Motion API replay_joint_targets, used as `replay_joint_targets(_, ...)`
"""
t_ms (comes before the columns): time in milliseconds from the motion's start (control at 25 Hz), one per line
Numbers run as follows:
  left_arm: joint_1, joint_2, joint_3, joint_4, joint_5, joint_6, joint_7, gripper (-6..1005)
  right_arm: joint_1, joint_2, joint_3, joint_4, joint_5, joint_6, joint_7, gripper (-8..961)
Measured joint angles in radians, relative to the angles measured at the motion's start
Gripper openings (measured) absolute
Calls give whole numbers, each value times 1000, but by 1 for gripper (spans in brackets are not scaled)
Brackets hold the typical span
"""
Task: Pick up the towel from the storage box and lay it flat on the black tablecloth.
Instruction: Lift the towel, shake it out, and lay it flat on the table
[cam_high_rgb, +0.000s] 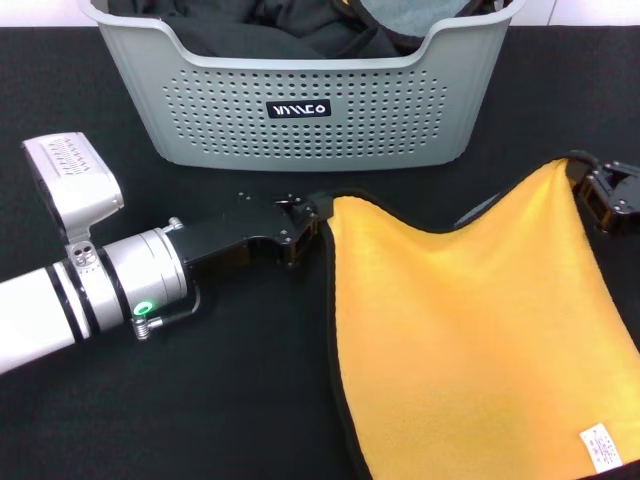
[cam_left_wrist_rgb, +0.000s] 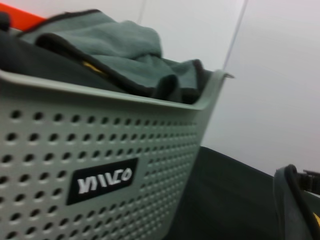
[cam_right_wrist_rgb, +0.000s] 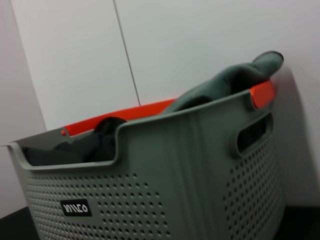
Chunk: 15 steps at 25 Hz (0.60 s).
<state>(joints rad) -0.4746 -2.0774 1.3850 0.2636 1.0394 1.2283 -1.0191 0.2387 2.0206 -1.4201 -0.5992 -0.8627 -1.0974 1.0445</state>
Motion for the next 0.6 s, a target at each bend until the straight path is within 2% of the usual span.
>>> replay_joint_targets(360,20,-14,0,-11,-19,-48,96,10,113,-3,-8,124,1,82,53,15)
replay_joint_targets(600,32,-16,0,-11,-30,-53,145,9,125,-3,-8,133,1,116,86,16)
